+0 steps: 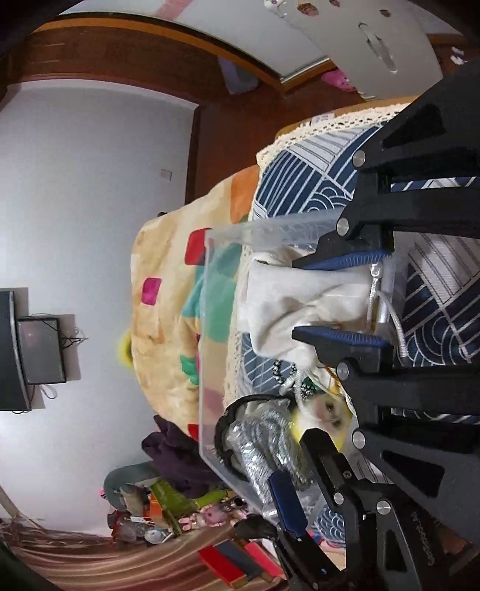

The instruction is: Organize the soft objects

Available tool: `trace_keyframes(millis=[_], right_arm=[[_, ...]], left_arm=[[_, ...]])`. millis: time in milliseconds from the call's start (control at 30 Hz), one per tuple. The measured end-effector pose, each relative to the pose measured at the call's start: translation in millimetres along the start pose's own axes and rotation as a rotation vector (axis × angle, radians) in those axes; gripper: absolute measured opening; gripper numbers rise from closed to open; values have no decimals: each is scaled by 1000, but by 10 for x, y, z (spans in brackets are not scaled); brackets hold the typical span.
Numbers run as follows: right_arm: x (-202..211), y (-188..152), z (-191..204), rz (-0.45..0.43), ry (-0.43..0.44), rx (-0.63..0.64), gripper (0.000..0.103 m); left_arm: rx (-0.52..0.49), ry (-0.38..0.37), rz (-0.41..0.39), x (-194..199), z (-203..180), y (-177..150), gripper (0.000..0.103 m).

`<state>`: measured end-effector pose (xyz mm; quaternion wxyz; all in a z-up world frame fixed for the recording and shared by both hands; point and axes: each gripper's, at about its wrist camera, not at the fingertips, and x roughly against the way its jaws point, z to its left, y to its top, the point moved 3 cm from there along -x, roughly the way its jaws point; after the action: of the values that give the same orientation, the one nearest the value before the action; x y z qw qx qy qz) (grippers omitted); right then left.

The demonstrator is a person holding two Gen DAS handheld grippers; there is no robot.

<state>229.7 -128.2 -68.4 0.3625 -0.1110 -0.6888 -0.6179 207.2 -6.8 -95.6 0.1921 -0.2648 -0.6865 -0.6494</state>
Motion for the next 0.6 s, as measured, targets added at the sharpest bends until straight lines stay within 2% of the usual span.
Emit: trace_keyframes(millis=[467,600], right_arm=[[969,230,188,-249,41,24,33],[1198,261,248,-325,49,23,50]], left_arm=[[39,20,-266,1118,113,218,59],[34,33,-331,1403,121,244,68]])
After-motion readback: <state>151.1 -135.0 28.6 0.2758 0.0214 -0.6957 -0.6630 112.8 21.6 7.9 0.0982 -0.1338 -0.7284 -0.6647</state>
